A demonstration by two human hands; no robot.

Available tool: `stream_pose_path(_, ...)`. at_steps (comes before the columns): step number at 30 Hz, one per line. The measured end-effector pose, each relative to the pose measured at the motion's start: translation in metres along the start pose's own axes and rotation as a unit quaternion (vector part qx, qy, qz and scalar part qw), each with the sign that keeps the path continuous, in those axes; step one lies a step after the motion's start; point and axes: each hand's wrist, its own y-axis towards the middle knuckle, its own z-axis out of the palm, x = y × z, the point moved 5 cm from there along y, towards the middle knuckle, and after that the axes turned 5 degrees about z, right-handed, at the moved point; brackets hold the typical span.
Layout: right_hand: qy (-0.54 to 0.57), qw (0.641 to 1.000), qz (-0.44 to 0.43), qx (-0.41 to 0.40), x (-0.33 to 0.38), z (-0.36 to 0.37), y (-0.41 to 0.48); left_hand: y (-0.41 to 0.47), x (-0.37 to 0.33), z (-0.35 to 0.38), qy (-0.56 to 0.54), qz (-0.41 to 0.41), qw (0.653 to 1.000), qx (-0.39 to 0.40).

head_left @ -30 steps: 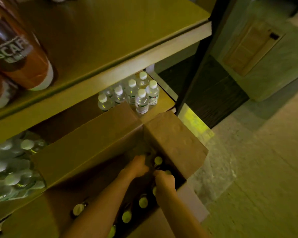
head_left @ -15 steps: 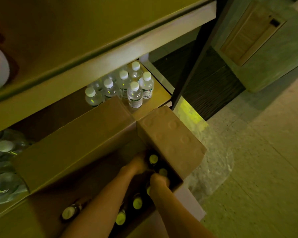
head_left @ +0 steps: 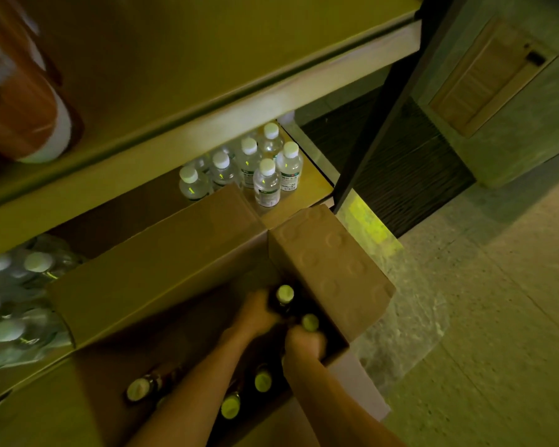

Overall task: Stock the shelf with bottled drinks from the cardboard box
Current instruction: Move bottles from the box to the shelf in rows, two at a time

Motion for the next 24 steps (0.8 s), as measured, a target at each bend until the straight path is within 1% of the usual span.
stream_pose_path(3,0.000,0.998,-0.065,0.007,0.026,-0.018,-0.037,-0.022,-0.008,-0.021,-0.018,0.016,0.997,-0.077)
stream_pose_path(4,-0.001,0.997,-0.080,0.013,0.031,-0.024,-0.046,-0.032,-0.009,-0.027,-0.034,0.012,0.994,-0.106)
stream_pose_path(6,0.006,0.990,-0.138,0.038,0.043,-0.032,-0.067,-0.049,-0.016,-0.042,-0.076,0.013,0.986,-0.150)
stream_pose_path(9,0.008,0.970,-0.222,0.100,0.061,-0.040,-0.100,-0.075,-0.032,-0.062,-0.114,0.023,0.976,-0.185)
stream_pose_path(14,-0.020,0.925,-0.329,0.188,0.089,-0.053,-0.146,-0.121,-0.065,-0.091,-0.153,0.050,0.956,-0.245)
stream_pose_path(15,-0.024,0.913,-0.354,0.202,0.098,-0.056,-0.155,-0.132,-0.075,-0.096,-0.159,0.059,0.951,-0.258)
stream_pose_path(18,-0.037,0.860,-0.453,0.231,0.129,-0.069,-0.189,-0.164,-0.111,-0.113,-0.165,0.095,0.935,-0.298)
stream_pose_path(24,-0.033,0.733,-0.625,0.267,0.201,-0.110,-0.274,-0.226,-0.188,-0.143,-0.146,0.140,0.897,-0.393)
